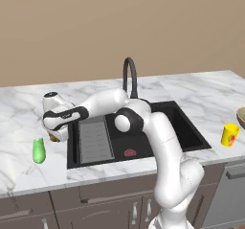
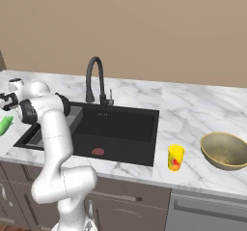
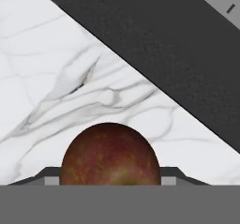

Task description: Remove the corn and apple from the sink. Then move the bowl and cup from the counter to the sink for washing.

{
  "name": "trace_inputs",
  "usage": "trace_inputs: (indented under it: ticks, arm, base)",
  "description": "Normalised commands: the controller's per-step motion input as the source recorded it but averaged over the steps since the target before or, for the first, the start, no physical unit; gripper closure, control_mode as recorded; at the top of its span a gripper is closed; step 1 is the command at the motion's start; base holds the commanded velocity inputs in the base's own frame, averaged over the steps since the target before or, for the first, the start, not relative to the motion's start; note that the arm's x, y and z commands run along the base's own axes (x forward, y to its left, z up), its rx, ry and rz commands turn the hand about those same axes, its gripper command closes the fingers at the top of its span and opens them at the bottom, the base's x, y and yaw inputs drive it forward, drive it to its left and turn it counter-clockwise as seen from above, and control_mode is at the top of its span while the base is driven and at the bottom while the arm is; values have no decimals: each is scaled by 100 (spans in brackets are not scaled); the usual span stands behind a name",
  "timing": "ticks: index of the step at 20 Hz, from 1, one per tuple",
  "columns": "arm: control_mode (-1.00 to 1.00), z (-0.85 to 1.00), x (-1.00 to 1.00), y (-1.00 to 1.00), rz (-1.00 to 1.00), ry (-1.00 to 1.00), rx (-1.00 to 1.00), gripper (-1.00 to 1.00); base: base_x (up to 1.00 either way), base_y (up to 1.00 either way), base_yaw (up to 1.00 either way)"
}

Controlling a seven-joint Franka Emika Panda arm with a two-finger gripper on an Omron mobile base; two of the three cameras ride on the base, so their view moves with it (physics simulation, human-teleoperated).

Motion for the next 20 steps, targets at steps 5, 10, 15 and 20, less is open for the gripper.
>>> trace_inputs:
  ticks: [5,10,15,20]
  arm:
    - [-100,-15,0,0,-1,0,0,-100]
    - [-100,-11,0,0,-1,1,0,-100]
    - [-100,0,-2,0,0,0,0,-100]
    - [-100,2,-2,-1,0,0,0,-100]
  base:
    - [0,0,0]
    - [0,0,0]
    - [0,0,0]
    - [0,0,0]
